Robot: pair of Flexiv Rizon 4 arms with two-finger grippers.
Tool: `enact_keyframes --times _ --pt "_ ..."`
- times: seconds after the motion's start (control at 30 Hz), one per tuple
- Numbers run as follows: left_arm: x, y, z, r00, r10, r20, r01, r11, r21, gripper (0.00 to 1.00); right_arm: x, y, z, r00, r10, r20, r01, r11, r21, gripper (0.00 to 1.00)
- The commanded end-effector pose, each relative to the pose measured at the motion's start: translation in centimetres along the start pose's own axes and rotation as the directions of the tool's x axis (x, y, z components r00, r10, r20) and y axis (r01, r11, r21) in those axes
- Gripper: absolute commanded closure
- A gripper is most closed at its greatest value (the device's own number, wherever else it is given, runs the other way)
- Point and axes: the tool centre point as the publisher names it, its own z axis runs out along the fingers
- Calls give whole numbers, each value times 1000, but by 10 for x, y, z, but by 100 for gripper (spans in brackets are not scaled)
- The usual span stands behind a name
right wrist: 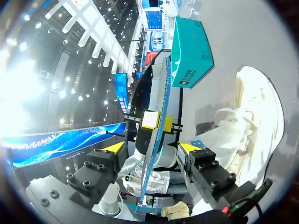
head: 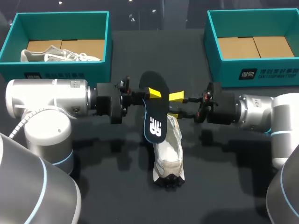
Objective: Take the shoe out of the shoebox, open the shoe tongue, remove and reinsert the insole, then place the shoe into the shoebox
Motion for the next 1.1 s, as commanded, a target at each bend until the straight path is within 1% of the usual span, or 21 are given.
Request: enact_keyframes --times 0.03,0.1,0.2,0.27,0.33,0.37,0.8,0.87,0.9,0.93,0.97,1.0,1.03,1.1 --pt "-6 -9 -25 1000 -15 -19 15 1000 17 100 10 -1 -32 998 -55 27 54 998 40 0" --pt "-9 -11 -32 1000 -14 -20 15 1000 17 100 11 -1 -39 996 -89 32 87 995 52 0" --pt "-14 -16 -43 1000 -21 -12 21 1000 20 100 14 -1 -47 988 -156 25 153 984 91 0" --pt "-17 -19 -48 1000 -23 -10 23 1000 21 100 14 -3 -51 977 -211 25 206 969 134 0" --pt "-21 -22 -53 999 -25 -36 26 999 36 100 10 -4 -60 974 -218 54 209 969 134 0" --pt "-23 -24 -56 998 7 -61 -5 999 36 100 10 -4 -60 974 -218 54 209 969 134 0" --pt "-23 -24 -56 998 7 -61 -5 999 36 100 10 -4 -60 974 -218 54 209 969 134 0" --pt "-24 -28 -56 997 10 -80 -6 999 50 100 4 -5 -72 952 -293 83 274 943 187 0" --pt "-26 -29 -57 997 -10 -73 14 999 50 100 1 -6 -80 947 -314 70 297 936 191 0" --pt "-28 -31 -57 997 -17 -79 21 999 46 100 -2 -7 -86 937 -337 90 313 927 204 0" --pt "-30 -33 -58 996 -28 -79 32 999 44 100 -5 -7 -92 932 -352 88 327 920 217 0" --pt "-32 -33 -60 995 -69 -79 73 996 49 100 -7 -8 -98 923 -371 105 342 913 221 0" --pt "-35 -34 -62 992 -95 -83 101 993 62 100 -9 -10 -102 917 -381 114 348 907 236 0" --pt "-37 -37 -66 990 -114 -85 119 991 54 100 -14 -13 -110 903 -410 129 368 893 261 0"
